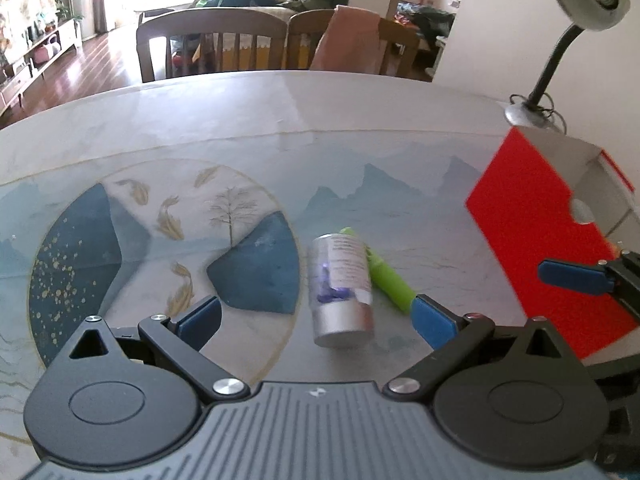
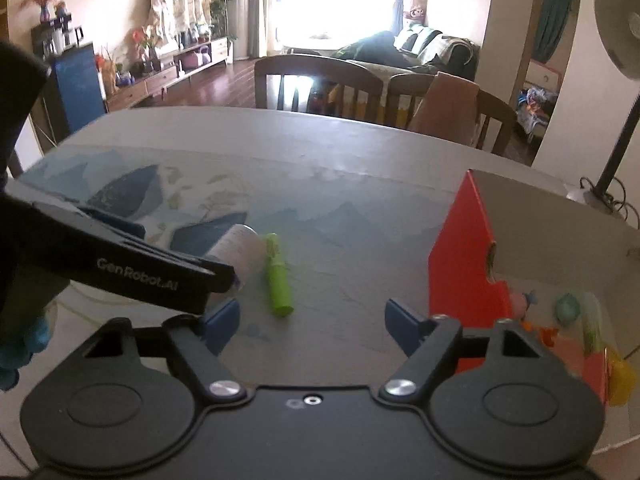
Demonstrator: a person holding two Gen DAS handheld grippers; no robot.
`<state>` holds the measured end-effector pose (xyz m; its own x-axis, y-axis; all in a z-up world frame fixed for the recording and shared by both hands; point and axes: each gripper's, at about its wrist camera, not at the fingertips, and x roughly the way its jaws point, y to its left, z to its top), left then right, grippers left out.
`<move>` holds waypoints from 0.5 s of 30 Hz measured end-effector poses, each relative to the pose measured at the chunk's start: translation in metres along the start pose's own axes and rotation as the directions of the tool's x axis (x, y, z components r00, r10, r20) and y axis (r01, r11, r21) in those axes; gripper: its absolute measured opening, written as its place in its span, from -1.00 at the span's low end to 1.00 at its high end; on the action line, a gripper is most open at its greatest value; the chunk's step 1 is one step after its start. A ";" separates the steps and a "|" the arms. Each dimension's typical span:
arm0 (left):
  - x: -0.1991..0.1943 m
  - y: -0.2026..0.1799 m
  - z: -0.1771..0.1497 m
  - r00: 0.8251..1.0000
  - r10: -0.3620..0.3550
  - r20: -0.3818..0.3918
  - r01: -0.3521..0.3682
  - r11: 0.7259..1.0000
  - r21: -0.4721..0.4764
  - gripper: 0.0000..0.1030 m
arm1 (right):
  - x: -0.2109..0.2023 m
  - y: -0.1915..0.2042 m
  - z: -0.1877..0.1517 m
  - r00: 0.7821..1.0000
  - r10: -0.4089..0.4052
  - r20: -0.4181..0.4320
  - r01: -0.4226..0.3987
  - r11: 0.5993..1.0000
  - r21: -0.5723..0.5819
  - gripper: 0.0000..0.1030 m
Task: Organize rigid objects
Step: 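Grasp the clear purple-filled bottle with the left gripper while the right gripper grasps the green highlighter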
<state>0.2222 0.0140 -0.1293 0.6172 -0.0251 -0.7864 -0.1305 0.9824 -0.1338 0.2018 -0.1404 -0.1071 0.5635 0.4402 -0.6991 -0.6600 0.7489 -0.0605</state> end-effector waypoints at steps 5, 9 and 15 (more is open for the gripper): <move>0.013 0.000 0.004 1.000 0.001 0.003 -0.001 1.000 0.005 0.97 | 0.025 -0.004 0.000 0.999 0.021 -0.031 -0.021 1.000 -0.001 0.44; 0.025 -0.001 0.007 1.000 0.001 0.000 -0.001 1.000 -0.013 0.97 | 0.043 -0.011 -0.001 0.998 0.034 -0.049 -0.032 0.999 0.039 0.33; 0.042 0.003 0.007 1.000 -0.002 -0.021 0.001 0.999 -0.041 0.97 | 0.059 -0.014 -0.005 0.997 0.053 -0.057 -0.049 0.996 0.072 0.18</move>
<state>0.2536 0.0171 -0.1583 0.6010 -0.0312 -0.7986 -0.1612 0.9740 -0.1594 0.2424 -0.1274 -0.1509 0.4985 0.4499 -0.7411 -0.6491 0.7603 0.0249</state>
